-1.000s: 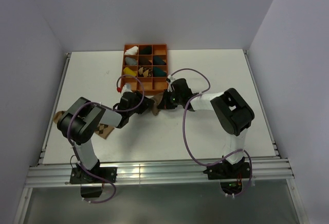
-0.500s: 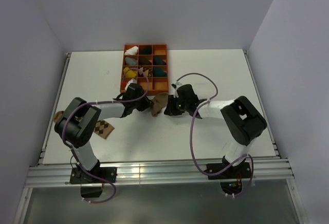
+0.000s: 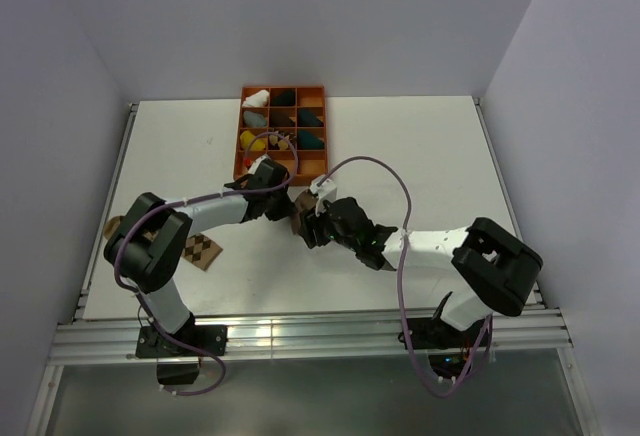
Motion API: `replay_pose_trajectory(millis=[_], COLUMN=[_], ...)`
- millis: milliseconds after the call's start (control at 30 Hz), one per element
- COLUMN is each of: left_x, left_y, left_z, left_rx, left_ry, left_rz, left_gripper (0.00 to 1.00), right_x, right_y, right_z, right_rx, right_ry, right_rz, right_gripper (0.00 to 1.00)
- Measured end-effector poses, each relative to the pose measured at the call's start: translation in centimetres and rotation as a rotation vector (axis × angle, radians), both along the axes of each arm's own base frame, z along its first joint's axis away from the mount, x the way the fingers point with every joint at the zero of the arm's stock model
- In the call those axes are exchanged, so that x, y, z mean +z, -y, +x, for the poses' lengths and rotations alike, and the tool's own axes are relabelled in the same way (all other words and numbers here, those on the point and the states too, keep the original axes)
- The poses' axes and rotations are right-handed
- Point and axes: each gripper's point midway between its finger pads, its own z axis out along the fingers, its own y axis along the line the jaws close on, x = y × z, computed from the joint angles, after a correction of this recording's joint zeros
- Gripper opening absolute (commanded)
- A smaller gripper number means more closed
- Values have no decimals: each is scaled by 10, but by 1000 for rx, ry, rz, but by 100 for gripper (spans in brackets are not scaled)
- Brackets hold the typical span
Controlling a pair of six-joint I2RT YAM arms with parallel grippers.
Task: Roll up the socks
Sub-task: Roll the sock at the center of the board.
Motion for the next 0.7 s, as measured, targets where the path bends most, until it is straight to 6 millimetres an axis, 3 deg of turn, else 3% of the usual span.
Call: replay_pose_trajectory(millis=[233, 467, 700], left_x=[0, 0, 0], left_y=[-1, 0, 1], left_z=[-3, -6, -7], left_rx=[-12, -32, -39], left_ry=[-17, -31, -41], left_rz=[13, 16, 18], left_gripper=[5, 5, 5], right_x=[7, -23, -35], right_y=[-8, -16, -21], right_z=[5, -7, -3], right_rx=[-9, 30, 20], right_ry=[123, 154, 212], right_rz=[-29, -151, -243], right_gripper=[61, 63, 63])
